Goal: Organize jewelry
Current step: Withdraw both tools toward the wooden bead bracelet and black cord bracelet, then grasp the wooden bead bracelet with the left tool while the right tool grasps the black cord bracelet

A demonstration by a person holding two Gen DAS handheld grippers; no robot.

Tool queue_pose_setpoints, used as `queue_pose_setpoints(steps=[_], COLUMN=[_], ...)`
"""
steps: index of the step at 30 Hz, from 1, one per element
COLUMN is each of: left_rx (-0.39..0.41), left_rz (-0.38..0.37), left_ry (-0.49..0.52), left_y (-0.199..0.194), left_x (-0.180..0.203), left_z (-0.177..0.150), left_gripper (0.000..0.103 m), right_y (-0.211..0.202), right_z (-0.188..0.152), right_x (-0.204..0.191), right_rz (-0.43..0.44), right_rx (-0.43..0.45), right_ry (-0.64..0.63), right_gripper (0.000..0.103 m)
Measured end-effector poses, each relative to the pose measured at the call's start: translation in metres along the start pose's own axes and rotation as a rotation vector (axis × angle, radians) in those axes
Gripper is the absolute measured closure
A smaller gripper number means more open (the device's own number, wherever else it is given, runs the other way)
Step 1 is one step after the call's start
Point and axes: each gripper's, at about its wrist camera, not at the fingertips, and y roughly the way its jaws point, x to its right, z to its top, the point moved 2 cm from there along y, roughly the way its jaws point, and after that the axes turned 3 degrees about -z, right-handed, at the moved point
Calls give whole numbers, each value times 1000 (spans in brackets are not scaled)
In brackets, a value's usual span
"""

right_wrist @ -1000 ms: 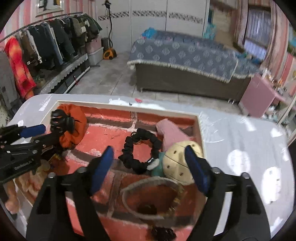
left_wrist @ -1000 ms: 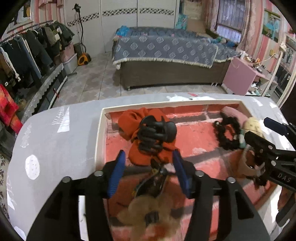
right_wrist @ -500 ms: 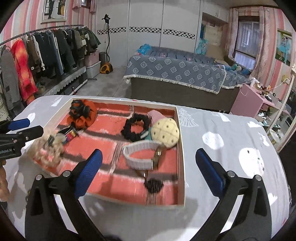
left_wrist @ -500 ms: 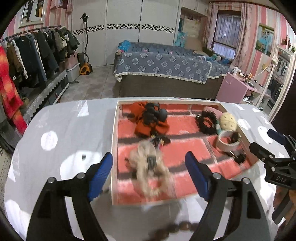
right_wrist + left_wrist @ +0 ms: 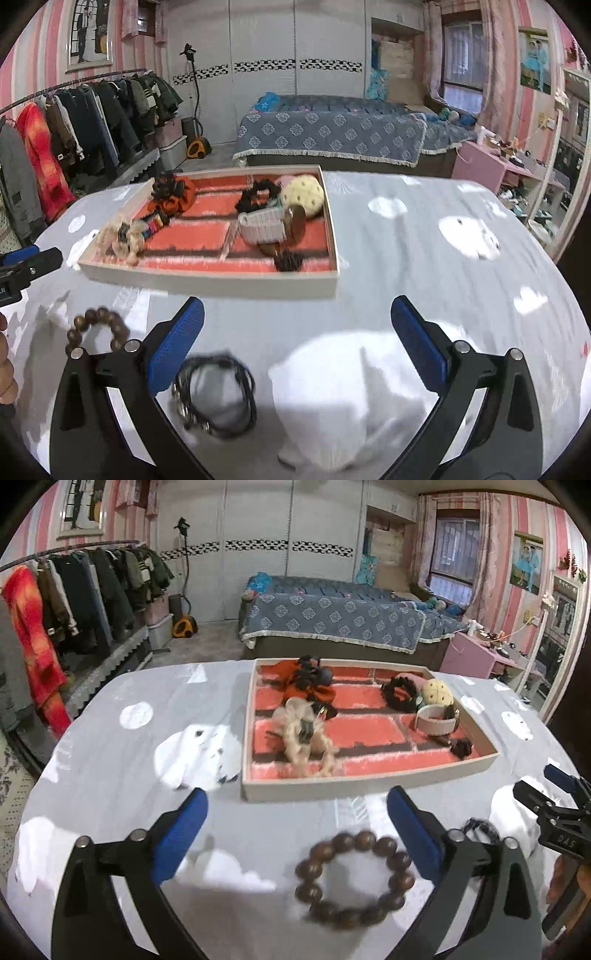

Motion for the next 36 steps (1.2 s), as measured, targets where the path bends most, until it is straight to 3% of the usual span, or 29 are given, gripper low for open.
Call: queue_pose_setpoints(steps=[13,21,29,33,35,36], left_rx=[-52,-91,-182,-184,-191,-205], left_rz=[52,52,-4,6,-4,-11], left_ry=[-33,43,29,81,85,86], left_y=[16,26,42,43,44,47], left_x=[-18,-2,2,13,14,14], left_z=[-44,-49,-55,-58,-58,-59], left_gripper=[6,6,6,7,13,21], right_y=[3,7,24,29,30,30], right_z=[-32,-35,-39,-41,-42,-42], right_x=[-11,-12,-18,-19,-21,-22], right_rz=[-29,-24,-6,10,8,7], right_rx=[-51,-73,-166,-200,-204,-203], right_ry=[-40,-48,-72,-59,-59,-61], right_gripper=[5,5,32,38,41,42])
